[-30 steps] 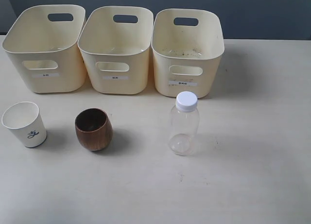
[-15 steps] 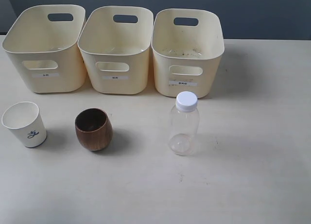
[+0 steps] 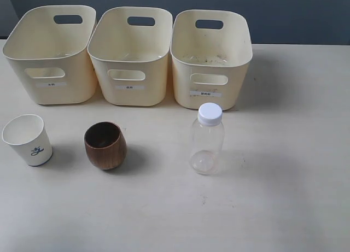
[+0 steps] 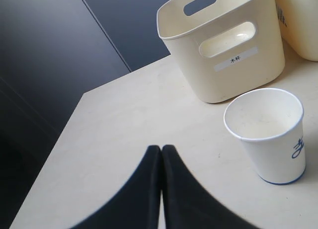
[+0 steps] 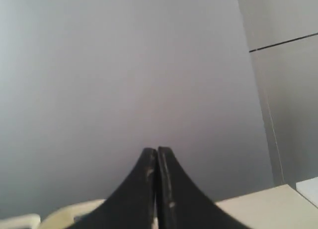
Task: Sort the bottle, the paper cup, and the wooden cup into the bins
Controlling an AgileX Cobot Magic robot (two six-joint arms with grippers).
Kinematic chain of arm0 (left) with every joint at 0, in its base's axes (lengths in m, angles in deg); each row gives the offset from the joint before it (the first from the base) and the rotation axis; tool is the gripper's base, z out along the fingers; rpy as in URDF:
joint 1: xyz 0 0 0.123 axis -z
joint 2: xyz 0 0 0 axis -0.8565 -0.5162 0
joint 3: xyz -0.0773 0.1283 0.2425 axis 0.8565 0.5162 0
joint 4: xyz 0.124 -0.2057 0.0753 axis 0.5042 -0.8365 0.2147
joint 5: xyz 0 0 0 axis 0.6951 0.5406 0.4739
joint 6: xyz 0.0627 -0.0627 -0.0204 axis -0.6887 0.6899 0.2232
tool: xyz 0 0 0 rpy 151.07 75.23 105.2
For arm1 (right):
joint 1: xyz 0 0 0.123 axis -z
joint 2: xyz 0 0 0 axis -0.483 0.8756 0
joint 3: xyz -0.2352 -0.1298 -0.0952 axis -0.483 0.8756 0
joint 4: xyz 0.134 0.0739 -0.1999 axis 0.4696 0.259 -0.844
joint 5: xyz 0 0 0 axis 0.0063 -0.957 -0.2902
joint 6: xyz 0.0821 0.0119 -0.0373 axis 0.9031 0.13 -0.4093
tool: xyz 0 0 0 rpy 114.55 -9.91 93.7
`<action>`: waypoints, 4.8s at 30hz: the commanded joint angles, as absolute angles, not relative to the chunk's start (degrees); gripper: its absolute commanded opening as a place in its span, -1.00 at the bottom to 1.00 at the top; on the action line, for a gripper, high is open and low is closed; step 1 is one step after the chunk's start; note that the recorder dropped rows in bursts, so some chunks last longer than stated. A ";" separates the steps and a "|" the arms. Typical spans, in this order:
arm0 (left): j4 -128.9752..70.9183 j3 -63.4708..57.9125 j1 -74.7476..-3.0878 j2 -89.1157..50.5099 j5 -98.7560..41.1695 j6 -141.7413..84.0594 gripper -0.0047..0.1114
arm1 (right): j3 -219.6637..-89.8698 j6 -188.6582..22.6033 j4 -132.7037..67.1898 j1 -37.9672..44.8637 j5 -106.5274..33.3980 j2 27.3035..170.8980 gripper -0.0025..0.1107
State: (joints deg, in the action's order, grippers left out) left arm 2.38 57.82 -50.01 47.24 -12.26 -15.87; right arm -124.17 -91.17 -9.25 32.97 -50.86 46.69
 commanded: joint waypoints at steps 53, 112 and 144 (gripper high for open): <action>2.14 57.91 -49.70 47.43 -12.49 -15.53 -0.92 | -143.77 -136.55 15.97 -3.86 -69.43 112.36 0.38; 2.14 57.91 -49.70 47.43 -12.49 -15.53 -0.92 | -146.65 -129.98 2.40 -6.77 -62.39 111.26 -0.96; 2.14 57.91 -49.70 47.43 -12.49 -15.53 -0.92 | -182.30 -100.04 -16.19 2.22 -68.65 142.05 -0.27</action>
State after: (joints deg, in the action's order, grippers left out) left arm 2.38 57.82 -50.01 47.24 -12.26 -15.87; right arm -181.89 -100.10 -16.16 1.87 -68.08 142.36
